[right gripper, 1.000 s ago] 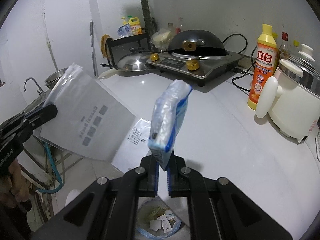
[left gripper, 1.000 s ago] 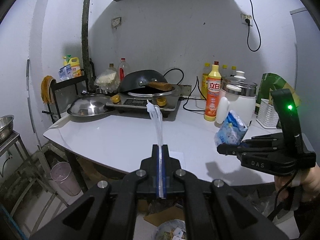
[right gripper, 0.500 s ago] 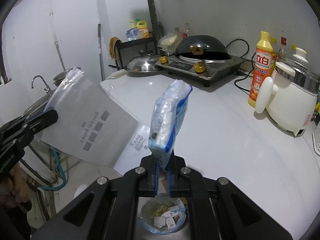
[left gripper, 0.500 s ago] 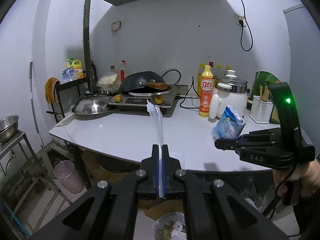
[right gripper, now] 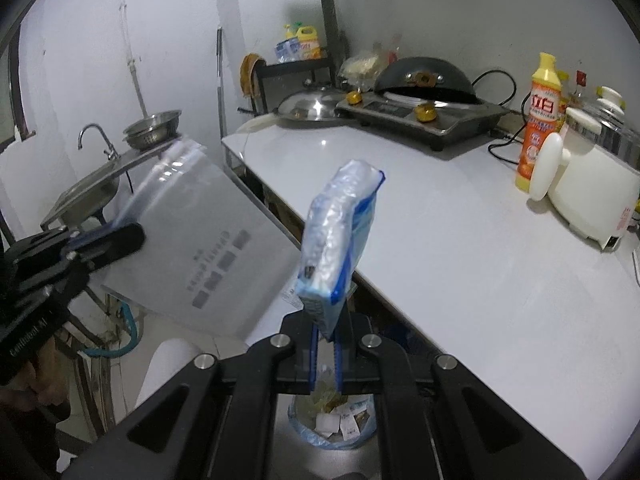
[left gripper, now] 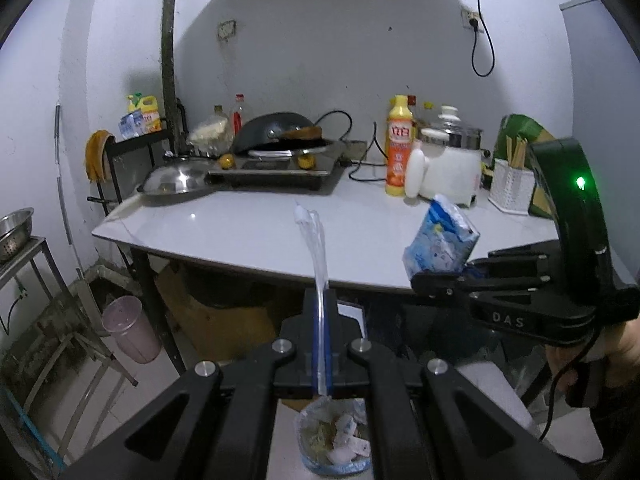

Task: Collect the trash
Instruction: 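Carry the tissue pack and plastic sheet down over the floor bin with both tools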

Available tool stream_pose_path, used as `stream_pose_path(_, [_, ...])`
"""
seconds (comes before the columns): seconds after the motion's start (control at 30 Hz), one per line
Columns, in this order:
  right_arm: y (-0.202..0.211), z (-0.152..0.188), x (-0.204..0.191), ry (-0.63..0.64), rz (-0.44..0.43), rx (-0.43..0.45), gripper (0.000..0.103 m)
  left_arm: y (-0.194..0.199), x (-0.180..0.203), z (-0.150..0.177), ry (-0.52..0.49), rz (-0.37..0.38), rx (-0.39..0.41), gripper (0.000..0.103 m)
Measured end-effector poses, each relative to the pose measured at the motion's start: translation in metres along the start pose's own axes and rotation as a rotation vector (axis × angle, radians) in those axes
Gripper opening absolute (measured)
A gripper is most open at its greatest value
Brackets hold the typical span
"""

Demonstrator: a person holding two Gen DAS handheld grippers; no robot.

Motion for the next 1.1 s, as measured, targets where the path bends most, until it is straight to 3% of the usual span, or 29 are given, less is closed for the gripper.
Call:
stream_pose_path(0.6, [-0.037, 0.063, -0.02, 0.054, -0.018, -0.128, 0.005, -0.059, -0.019, 0.094, 0.116, 0.035, -0.172, 0.001])
stream_pose_path(1.1, [-0.087, 0.112, -0.011, 0.011, -0.064, -0.239, 0.005, -0.118, -0.023, 0.154, 0.138, 0.039, -0.322, 0.001])
Point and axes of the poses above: each gripper's, at about its wrist camera, not at the fingertips, and y roughly against the way its jaws point, x to its right, z to its underside, the point moved 4 cm from there along -y, roughly the way its jaws point, and after that the axes turned 7 degrees about x, right-handed, at the moved point
